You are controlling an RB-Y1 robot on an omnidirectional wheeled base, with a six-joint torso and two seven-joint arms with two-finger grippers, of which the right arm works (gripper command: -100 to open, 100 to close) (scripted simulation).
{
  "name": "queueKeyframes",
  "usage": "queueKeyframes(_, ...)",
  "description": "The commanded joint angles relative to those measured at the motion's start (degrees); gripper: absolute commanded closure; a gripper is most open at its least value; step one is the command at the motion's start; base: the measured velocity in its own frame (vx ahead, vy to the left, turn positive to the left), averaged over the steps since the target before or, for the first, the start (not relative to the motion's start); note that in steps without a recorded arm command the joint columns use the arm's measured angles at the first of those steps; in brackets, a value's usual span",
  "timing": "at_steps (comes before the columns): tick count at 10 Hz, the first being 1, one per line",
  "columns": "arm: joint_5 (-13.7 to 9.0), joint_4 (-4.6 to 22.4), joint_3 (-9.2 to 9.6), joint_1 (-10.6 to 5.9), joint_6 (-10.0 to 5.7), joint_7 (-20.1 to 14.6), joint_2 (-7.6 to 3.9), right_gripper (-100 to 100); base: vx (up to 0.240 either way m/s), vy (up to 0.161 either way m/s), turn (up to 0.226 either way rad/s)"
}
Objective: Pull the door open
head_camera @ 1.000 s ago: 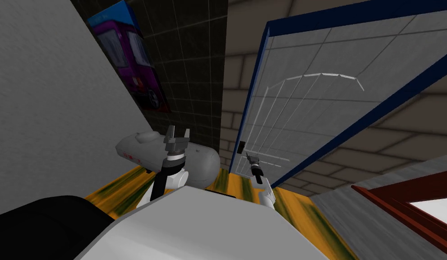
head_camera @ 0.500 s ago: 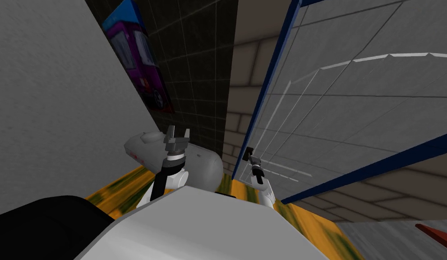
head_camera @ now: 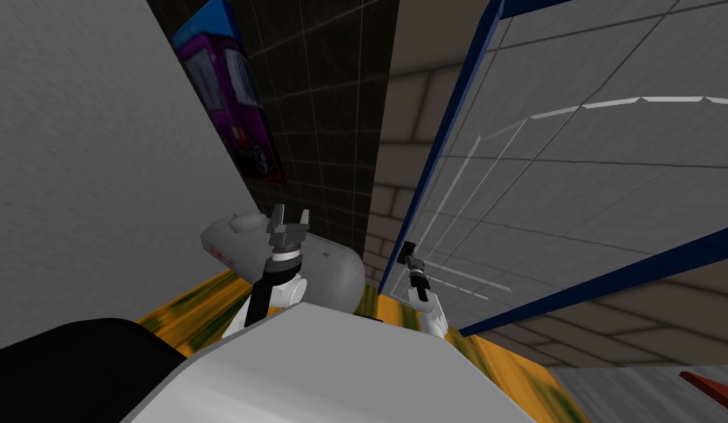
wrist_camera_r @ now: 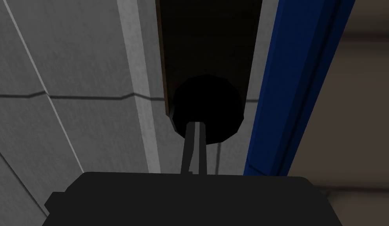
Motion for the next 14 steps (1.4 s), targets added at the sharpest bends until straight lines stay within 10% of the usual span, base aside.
queueKeyframes(1, 0.0, -0.1, -0.26, -0.08, 0.17, 0.0, -0.26, 100, 0.003, -0.006, -0.01)
queueKeyframes(3, 0.0, -0.1, -0.26, -0.08, 0.17, 0.0, -0.26, 100, 0.0, 0.0, 0.0)
queueKeyframes(4, 0.0, 0.0, 0.07, 0.01, -0.01, 0.0, -0.62, -100, -0.144, -0.052, -0.006)
queueKeyframes(14, 0.2, -0.5, 0.53, -0.15, 0.37, 0.0, -5.5, -100, -0.196, -0.028, 0.008)
